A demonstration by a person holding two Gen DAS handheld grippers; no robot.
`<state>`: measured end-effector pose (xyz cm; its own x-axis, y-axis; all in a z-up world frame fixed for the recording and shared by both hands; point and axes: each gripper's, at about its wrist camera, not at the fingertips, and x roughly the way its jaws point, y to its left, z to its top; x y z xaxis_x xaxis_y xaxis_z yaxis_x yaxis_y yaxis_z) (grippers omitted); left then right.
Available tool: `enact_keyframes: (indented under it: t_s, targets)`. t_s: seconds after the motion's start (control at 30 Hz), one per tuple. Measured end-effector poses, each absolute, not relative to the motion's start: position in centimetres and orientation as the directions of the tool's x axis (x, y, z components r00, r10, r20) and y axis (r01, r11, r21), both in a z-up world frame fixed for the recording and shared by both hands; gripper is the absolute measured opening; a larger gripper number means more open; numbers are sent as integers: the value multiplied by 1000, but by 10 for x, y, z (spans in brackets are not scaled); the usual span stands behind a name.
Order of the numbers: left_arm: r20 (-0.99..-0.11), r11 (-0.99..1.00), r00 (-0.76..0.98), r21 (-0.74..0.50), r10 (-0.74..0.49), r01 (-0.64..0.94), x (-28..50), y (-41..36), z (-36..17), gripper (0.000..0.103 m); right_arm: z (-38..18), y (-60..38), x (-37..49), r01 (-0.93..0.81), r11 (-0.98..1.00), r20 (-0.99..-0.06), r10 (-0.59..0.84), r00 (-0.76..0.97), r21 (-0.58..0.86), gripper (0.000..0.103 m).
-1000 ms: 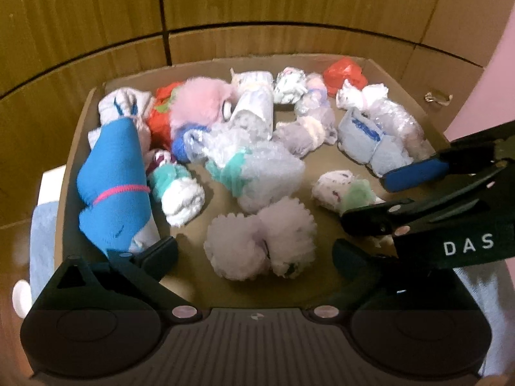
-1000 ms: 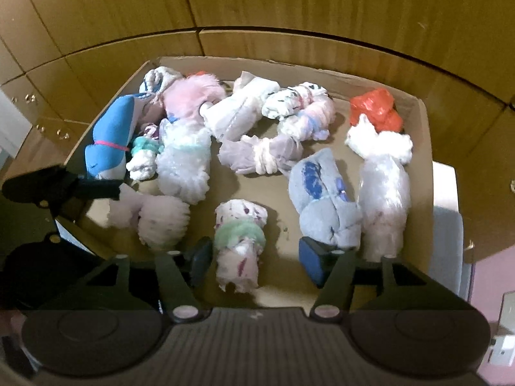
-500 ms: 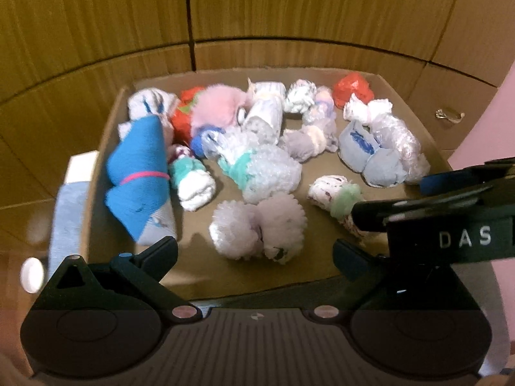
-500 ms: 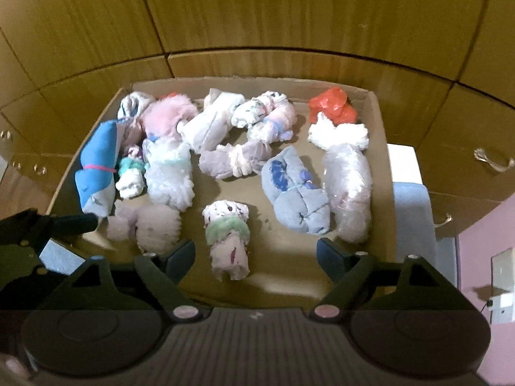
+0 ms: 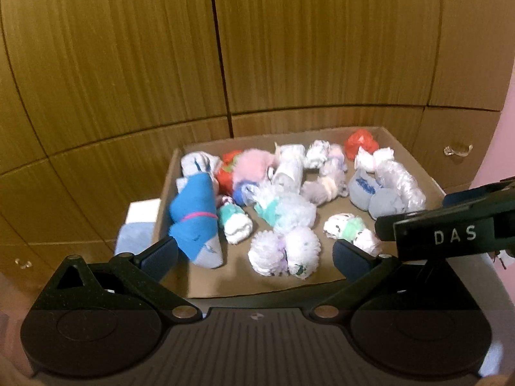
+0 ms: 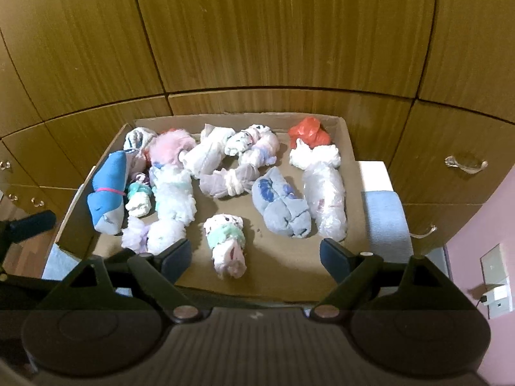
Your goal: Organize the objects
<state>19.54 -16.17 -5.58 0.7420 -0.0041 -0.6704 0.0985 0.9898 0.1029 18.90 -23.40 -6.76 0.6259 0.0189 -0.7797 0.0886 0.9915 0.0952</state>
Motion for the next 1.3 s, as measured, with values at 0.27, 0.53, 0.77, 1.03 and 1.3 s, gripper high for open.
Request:
enact_keyframes:
  t_s: [0.27, 0.53, 0.77, 1.03, 1.3]
  targets:
    - [-604, 987, 797, 138, 17, 84, 171, -157, -41, 103, -58, -232, 170, 127, 986, -734, -9, 679, 106, 87]
    - [-569, 989, 822, 133, 27, 59, 151, -147, -26, 103, -62, -230, 160, 128, 989, -739, -28, 673, 79, 88]
    - [-558, 990, 829, 127, 25, 56, 142, -147, -19, 103, -55, -220, 149, 95, 994, -733, -20, 680, 61, 88]
    - [-560, 992, 828, 119, 34, 40, 135, -142, -16, 103, -54, -218, 139, 91, 995, -725, -29, 688, 46, 91]
    - [-561, 993, 827, 112, 28, 42, 130, -143, -14, 103, -55, -218, 132, 86, 995, -726, -28, 688, 43, 92]
